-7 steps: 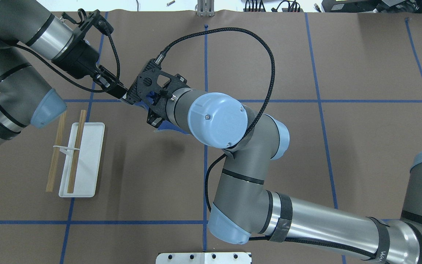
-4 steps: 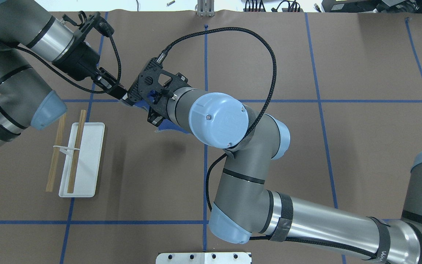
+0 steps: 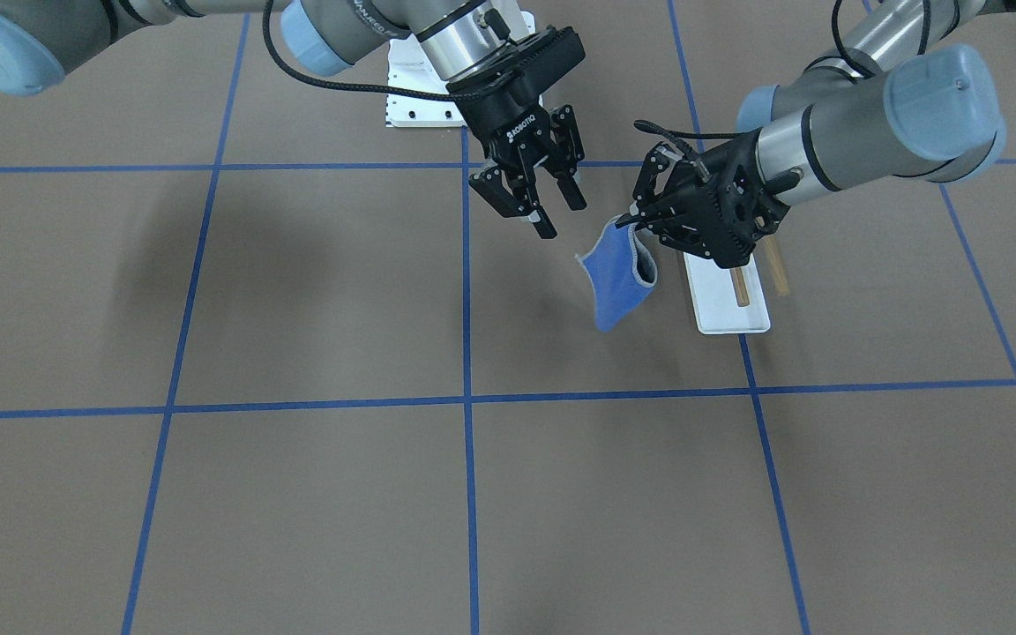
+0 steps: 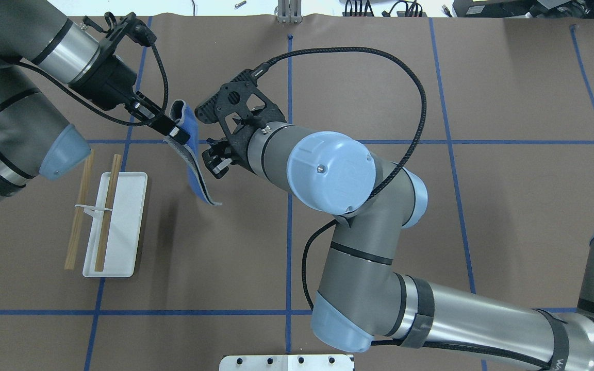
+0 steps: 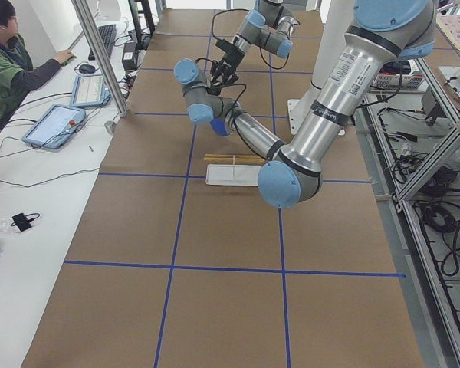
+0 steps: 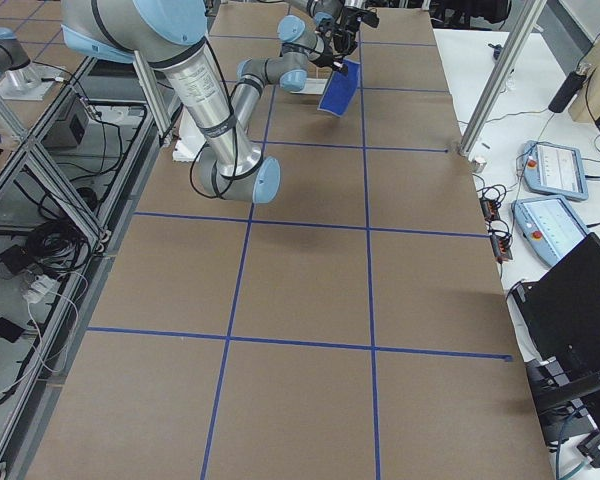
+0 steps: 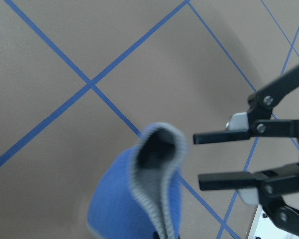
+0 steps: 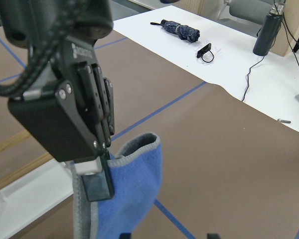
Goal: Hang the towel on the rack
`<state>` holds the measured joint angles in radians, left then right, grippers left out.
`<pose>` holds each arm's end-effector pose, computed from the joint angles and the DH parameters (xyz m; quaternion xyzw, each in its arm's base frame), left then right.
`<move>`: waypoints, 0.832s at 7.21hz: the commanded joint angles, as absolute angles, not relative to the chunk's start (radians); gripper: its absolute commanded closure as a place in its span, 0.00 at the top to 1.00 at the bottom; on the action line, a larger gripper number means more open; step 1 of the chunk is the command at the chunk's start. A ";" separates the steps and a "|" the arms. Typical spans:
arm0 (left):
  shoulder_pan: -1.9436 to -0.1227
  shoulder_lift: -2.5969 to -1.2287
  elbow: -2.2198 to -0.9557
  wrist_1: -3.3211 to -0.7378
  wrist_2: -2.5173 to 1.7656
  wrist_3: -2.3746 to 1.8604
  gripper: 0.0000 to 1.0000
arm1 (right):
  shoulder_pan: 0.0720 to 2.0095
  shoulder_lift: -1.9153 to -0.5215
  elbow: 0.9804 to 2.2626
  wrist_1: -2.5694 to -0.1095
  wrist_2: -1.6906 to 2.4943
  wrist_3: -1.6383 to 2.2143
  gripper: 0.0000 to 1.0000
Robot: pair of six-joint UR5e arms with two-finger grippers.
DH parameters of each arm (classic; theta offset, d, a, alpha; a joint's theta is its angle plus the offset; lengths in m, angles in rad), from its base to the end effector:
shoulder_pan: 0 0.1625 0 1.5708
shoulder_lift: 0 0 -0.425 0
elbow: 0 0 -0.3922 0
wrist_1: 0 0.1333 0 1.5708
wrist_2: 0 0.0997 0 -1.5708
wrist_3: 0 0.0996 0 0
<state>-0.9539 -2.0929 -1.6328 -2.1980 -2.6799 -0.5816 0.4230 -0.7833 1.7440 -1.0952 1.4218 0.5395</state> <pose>0.3202 -0.5278 0.2369 0.1555 0.6304 0.3121 0.6935 -0.5199 -0.3965 0.0554 0.4781 -0.4529 -0.1782 0.7311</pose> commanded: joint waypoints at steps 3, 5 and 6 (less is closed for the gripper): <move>-0.997 -2.065 -1.663 -2.230 -2.675 -0.968 0.00 | 0.663 -0.934 1.786 -1.167 1.768 0.722 0.99; -0.996 -1.999 -1.687 -2.410 -2.582 -1.297 0.00 | 0.853 -1.000 1.763 -1.209 2.004 0.724 0.99; -0.997 -1.970 -1.692 -2.480 -2.556 -1.422 0.00 | 0.923 -1.024 1.753 -1.250 2.091 0.724 1.00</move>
